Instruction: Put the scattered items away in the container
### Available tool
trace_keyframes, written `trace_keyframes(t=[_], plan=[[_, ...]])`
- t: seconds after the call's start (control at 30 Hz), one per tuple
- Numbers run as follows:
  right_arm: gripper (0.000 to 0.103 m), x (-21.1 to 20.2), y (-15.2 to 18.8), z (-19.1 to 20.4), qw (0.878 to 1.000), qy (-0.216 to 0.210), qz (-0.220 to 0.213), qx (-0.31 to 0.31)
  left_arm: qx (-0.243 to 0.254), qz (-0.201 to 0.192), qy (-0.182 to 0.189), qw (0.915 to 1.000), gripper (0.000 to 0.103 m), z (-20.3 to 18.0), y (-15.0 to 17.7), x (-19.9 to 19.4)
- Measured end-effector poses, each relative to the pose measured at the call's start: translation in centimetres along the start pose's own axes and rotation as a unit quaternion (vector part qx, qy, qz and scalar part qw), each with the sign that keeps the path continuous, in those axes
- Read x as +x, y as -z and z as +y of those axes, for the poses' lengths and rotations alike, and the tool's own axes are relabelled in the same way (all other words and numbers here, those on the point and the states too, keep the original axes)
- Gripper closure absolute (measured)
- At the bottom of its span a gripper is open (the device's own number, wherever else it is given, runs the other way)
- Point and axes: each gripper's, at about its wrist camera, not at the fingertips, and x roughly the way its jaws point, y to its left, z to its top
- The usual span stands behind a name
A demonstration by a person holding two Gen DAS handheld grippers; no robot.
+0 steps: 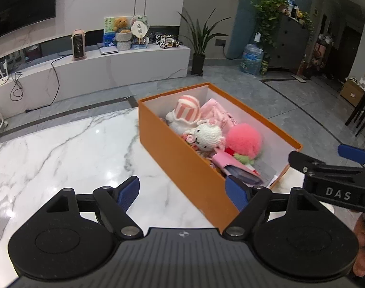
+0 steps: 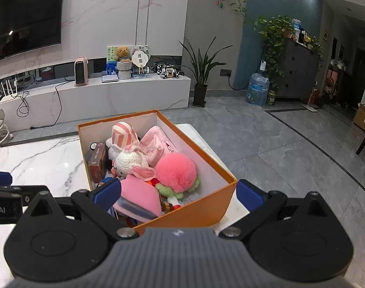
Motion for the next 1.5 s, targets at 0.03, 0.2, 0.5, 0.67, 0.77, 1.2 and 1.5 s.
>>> trace_keyframes(t=[0.03,0.2,0.5,0.67,0.77,1.2,1.5], plan=[[0.0,0.0,0.0,0.1,1.0,0.001,0.0,-0.001,0.002,0.001,-0.003,1.0,0.01,0.0,0.0,0.0],[0.0,0.1,0.1,0.4,1.0,0.003,0.002,-0.003,0.008,0.004,-0.008,0.9999,0.01,-0.2,0.2,-0.1],[0.0,0.2,0.0,0.6,1.0,0.004,0.003,-0.004,0.023,-0.003,-0.012,0.9997,0.01,-1.0,0.3,-0.2],[0.0,0.3,-0.1,0.7,1.0,0.004,0.004,-0.002,0.025,-0.003,-0.009,0.9996,0.01,-1.1,0.3,-0.3],[0.0,0.2,-0.1,0.6,1.0,0.004,0.004,-0.002,0.028,-0.003,-0.01,0.9996,0.01,-1.3,0.3,-0.4],[0.0,0.1,0.0,0.5,1.0,0.002,0.005,-0.004,0.03,-0.007,-0.007,0.9995,0.01,-1.4,0.3,-0.4],[0.0,0.0,0.3,0.4,1.0,0.001,0.004,-0.004,0.032,-0.01,-0.007,0.9994,0.01,-1.5,0.4,-0.5]])
